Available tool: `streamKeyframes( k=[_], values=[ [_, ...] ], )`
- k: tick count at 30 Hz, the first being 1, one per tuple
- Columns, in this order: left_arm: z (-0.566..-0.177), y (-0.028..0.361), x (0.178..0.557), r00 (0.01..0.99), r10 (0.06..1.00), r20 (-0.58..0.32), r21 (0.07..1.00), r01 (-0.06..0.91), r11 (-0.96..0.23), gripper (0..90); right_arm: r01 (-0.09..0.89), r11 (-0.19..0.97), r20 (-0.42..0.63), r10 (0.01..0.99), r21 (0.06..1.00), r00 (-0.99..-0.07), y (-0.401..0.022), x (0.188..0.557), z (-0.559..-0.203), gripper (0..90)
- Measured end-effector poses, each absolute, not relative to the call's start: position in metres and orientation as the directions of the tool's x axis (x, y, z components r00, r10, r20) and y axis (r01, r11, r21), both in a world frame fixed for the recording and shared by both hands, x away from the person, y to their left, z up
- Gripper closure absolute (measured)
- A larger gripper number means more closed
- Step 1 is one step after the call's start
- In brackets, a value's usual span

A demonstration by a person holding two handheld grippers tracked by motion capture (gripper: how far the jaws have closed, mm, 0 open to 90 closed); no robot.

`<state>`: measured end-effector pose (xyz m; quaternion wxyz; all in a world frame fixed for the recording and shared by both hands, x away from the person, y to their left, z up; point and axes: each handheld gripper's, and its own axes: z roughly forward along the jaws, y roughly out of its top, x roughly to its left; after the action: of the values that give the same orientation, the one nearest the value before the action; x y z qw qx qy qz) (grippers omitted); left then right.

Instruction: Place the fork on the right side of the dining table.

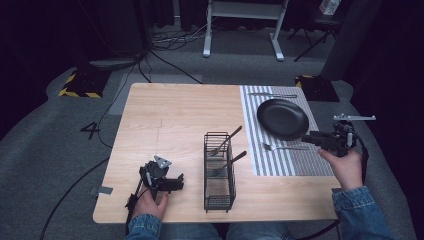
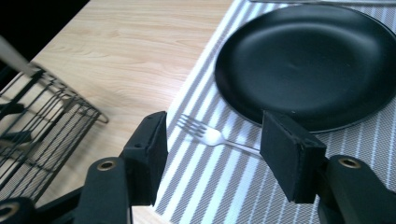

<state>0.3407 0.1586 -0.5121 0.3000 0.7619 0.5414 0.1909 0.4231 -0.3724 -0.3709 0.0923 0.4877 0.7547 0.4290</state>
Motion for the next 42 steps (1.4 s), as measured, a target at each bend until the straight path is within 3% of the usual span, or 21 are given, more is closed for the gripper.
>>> streamKeyframes(
  k=[15, 42],
  values=[
    [-0.512, 0.159, 0.341, 0.341, 0.939, -0.034, 0.664, 0.710, -0.234, 0.4, 0.606, 0.250, 0.242, 0.752, 0.755, -0.613, -0.346, 0.393, -0.363, 39.4],
    [-0.512, 0.158, 0.341, 0.340, 0.940, -0.035, 0.664, 0.711, -0.232, 0.4, 0.579, 0.354, 0.218, 0.685, 0.735, -0.695, -0.331, 0.344, -0.427, 36.9]
  ],
)
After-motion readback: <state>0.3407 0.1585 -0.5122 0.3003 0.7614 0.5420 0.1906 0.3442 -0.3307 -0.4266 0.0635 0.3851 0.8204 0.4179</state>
